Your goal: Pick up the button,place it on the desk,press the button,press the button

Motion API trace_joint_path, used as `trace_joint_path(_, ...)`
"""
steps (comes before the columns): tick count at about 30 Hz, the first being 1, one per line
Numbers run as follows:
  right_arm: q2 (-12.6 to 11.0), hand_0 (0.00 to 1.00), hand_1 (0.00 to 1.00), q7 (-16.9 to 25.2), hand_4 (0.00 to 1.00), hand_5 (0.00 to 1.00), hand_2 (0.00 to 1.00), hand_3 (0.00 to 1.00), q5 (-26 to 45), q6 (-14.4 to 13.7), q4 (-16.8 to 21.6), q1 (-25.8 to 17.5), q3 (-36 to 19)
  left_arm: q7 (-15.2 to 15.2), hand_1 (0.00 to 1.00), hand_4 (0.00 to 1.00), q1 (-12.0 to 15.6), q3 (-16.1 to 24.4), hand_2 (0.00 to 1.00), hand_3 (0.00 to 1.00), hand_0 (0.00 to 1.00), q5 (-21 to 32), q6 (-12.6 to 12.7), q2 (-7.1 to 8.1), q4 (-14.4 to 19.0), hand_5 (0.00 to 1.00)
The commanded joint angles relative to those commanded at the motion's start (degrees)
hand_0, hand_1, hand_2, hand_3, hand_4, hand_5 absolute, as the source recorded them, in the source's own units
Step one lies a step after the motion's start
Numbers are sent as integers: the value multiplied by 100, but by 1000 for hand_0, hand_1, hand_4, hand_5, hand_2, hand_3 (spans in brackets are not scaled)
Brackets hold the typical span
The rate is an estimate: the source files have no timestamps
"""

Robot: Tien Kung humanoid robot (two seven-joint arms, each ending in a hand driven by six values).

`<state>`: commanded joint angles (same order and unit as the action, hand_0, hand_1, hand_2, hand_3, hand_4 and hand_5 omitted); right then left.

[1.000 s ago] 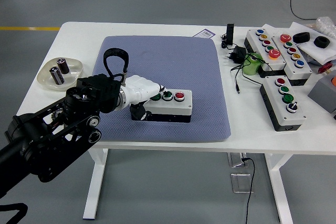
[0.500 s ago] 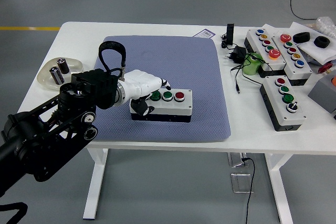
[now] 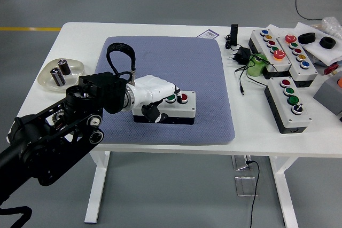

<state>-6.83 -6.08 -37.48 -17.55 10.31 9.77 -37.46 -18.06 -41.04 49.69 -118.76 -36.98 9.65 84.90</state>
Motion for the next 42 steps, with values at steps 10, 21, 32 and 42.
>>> trace_joint_path(10,-7,651,566,6,256,258,600,639,-13,4,0,4,-6,-68,54,635,-148,-54,81,876,70,83,210,-100,-162,2)
trace_joint_path(21,-9,651,565,9,256,256,599,639,-21,2,0,13,-12,-104,50,624,-262,-199,76,908,65,169,202,-206,-492,2)
trace_joint_path(32,-10,651,566,5,257,258,599,639,-33,1,0,21,-18,-108,50,619,-289,-210,76,904,66,145,105,-211,-667,2)
trace_joint_path(42,-10,651,565,5,257,256,599,639,-39,2,0,17,-26,-114,51,619,-259,-225,76,886,67,100,0,-171,-687,2)
